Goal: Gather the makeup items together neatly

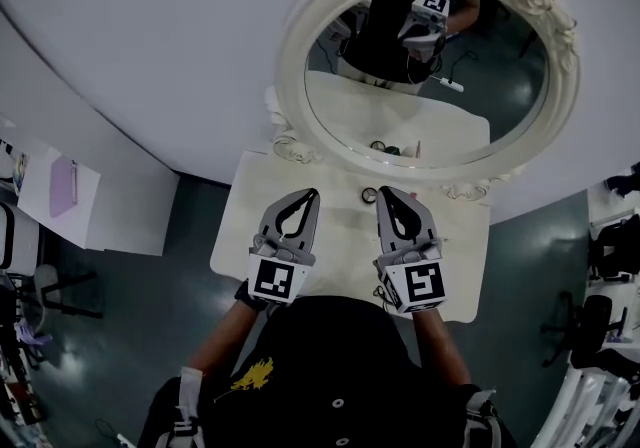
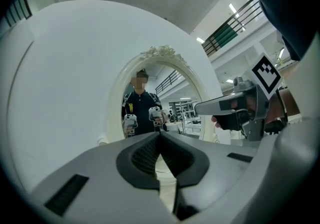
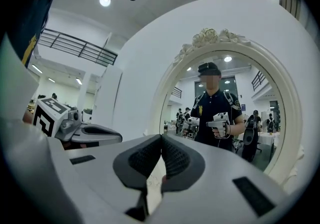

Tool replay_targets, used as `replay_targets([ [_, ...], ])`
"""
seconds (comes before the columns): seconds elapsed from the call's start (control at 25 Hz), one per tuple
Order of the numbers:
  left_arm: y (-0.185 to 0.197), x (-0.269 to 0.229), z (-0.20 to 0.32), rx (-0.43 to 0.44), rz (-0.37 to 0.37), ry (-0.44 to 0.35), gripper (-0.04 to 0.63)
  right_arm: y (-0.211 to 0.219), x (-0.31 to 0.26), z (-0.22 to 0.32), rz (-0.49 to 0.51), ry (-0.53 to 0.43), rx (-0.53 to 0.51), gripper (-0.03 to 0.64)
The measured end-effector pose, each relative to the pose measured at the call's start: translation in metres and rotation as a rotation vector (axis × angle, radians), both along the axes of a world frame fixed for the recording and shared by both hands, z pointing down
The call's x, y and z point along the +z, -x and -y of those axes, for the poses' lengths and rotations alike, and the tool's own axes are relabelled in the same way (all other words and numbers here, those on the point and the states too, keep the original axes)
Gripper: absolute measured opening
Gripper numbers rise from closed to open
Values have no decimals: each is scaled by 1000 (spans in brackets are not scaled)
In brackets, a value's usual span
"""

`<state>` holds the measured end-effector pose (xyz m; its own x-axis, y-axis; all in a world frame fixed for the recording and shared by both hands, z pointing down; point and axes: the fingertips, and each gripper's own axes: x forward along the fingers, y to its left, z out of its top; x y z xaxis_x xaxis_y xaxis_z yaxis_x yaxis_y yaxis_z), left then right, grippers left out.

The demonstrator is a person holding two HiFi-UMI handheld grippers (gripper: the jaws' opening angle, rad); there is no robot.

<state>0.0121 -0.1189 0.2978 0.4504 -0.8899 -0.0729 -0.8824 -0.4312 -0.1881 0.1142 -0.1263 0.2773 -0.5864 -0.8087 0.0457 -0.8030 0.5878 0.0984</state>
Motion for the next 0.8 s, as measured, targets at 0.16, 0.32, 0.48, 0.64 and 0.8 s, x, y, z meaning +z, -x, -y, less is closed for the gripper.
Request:
replay_targets([
  [0.16, 9, 0, 3, -25, -28, -1, 14, -5, 4, -2, -5, 15, 30, 15],
  [0.32, 16, 1, 5, -37, -46, 12, 14, -2, 10, -4, -4, 30, 26, 15],
  [0.48, 5, 9, 1, -12, -59, 34, 14, 0, 12, -3, -14, 26, 21, 15],
  [0.64, -8, 18, -5, 17, -61, 61, 14, 1, 14, -1, -18, 38, 23, 15],
  [0.8, -7, 17, -3, 10, -78, 72, 14, 3, 16, -2, -11, 41, 15, 15],
])
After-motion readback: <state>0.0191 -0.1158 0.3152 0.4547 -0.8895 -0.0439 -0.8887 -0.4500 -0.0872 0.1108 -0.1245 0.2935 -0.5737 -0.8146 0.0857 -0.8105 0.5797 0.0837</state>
